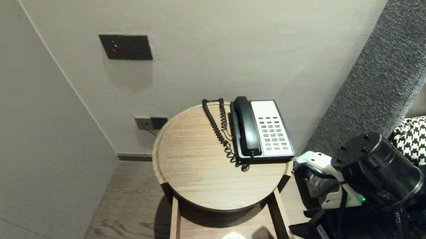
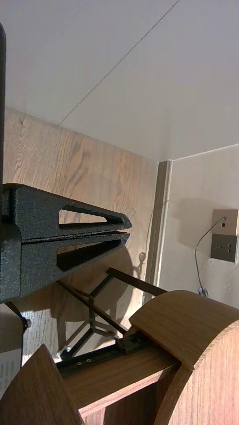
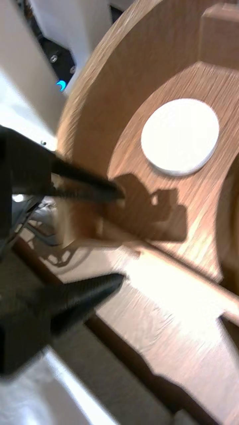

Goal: Close the nightstand drawer

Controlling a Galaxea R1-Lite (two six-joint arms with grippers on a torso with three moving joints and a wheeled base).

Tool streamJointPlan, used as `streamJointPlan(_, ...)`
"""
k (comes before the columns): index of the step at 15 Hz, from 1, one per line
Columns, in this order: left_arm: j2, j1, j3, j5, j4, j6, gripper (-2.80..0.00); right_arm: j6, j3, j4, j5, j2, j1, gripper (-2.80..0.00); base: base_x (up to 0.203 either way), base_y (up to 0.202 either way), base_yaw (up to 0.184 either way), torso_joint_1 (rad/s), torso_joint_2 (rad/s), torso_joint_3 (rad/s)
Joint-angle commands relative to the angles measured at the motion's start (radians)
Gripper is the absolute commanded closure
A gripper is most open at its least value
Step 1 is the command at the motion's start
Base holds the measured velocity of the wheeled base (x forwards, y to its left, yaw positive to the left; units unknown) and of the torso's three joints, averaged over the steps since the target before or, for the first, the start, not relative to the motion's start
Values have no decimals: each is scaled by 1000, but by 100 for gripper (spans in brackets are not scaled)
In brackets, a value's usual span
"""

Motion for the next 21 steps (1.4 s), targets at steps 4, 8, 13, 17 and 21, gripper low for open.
streamJointPlan(4,-2,0,0,0,1,0,0,3,92,96,4,-175,-55,0,0,0,0,0,0,0)
streamJointPlan(8,-2,0,0,1,1,0,0,28,217,117,83,-239,-56,0,0,0,0,0,0,0)
streamJointPlan(13,-2,0,0,0,1,0,0,30,323,107,181,-211,-41,0,0,0,0,0,0,0)
streamJointPlan(17,-2,0,0,0,1,0,0,32,379,-7,188,-123,-16,0,0,0,0,0,0,0)
streamJointPlan(21,-2,0,0,0,1,0,0,35,390,-57,185,-61,16,0,0,0,0,0,0,0)
